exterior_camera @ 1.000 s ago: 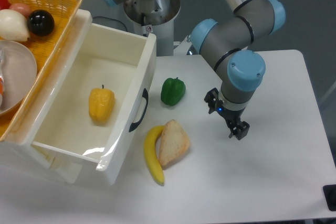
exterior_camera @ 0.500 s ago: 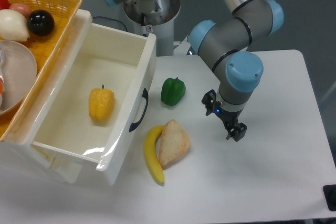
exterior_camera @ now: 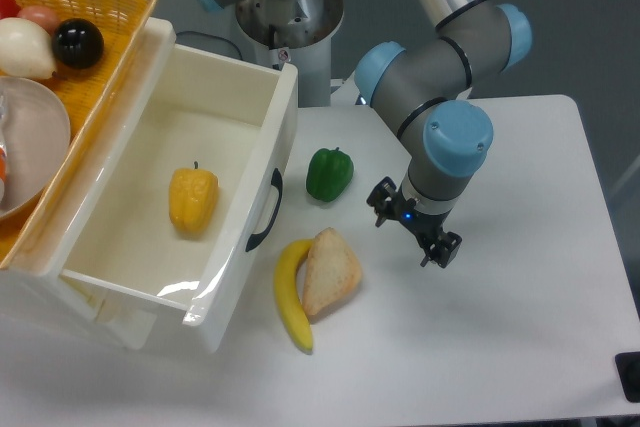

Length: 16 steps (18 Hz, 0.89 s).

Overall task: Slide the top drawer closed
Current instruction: 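Move the gripper toward the open white drawer's front face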

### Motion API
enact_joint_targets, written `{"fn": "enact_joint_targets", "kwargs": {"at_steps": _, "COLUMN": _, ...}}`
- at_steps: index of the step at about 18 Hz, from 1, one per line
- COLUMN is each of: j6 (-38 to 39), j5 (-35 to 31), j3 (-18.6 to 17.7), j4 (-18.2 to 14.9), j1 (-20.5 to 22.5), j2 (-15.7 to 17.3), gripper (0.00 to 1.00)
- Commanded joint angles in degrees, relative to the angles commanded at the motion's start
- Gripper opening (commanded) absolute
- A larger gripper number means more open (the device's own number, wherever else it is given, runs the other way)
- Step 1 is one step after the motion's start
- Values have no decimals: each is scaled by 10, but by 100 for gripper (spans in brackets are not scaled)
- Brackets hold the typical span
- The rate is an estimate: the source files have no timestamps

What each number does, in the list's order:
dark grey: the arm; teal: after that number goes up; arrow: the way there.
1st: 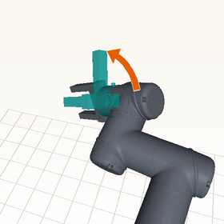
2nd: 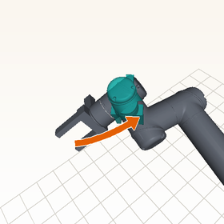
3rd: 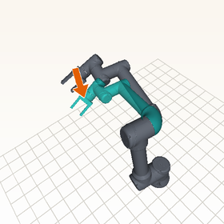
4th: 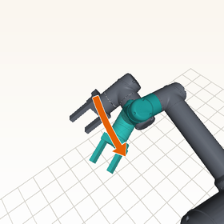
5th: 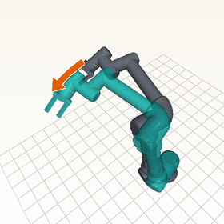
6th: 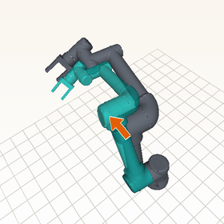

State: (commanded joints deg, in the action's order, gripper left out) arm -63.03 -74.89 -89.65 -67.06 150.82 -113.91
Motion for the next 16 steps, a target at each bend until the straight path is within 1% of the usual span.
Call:
{"fn": "enact_joint_targets", "kwargs": {"at_steps": 1, "j6": 6, "j5": 5, "j3": 1, "j4": -1, "j1": 1, "j2": 4, "gripper": 74}}
{"fn": "enact_joint_targets", "kwargs": {"at_steps": 2, "j6": 11, "j5": 13, "j3": -2, "j4": -2, "j1": 0, "j2": 8, "gripper": 51}}
{"fn": "enact_joint_targets", "kwargs": {"at_steps": 3, "j6": 14, "j5": 25, "j3": -2, "j4": -2, "j1": 1, "j2": 13, "gripper": 37}}
{"fn": "enact_joint_targets", "kwargs": {"at_steps": 5, "j6": 27, "j5": 41, "j3": -3, "j4": -2, "j1": -1, "j2": 21, "gripper": 26}}
{"fn": "enact_joint_targets", "kwargs": {"at_steps": 6, "j6": 34, "j5": 43, "j3": -3, "j4": -3, "j1": -2, "j2": 26, "gripper": 16}}
{"fn": "enact_joint_targets", "kwargs": {"at_steps": 7, "j6": 43, "j5": 48, "j3": -3, "j4": -3, "j1": -3, "j2": 30, "gripper": 8}}
{"fn": "enact_joint_targets", "kwargs": {"at_steps": 9, "j6": 55, "j5": 65, "j3": -4, "j4": -4, "j1": -7, "j2": 40, "gripper": 3}}
{"fn": "enact_joint_targets", "kwargs": {"at_steps": 11, "j6": 58, "j5": 82, "j3": -5, "j4": -17, "j1": -8, "j2": 47, "gripper": 0}}
{"fn": "enact_joint_targets", "kwargs": {"at_steps": 14, "j6": 63, "j5": 103, "j3": -5, "j4": -42, "j1": -10, "j2": 64, "gripper": 0}}
{"fn": "enact_joint_targets", "kwargs": {"at_steps": 16, "j6": 62, "j5": 110, "j3": -7, "j4": -57, "j1": -12, "j2": 69, "gripper": 0}}
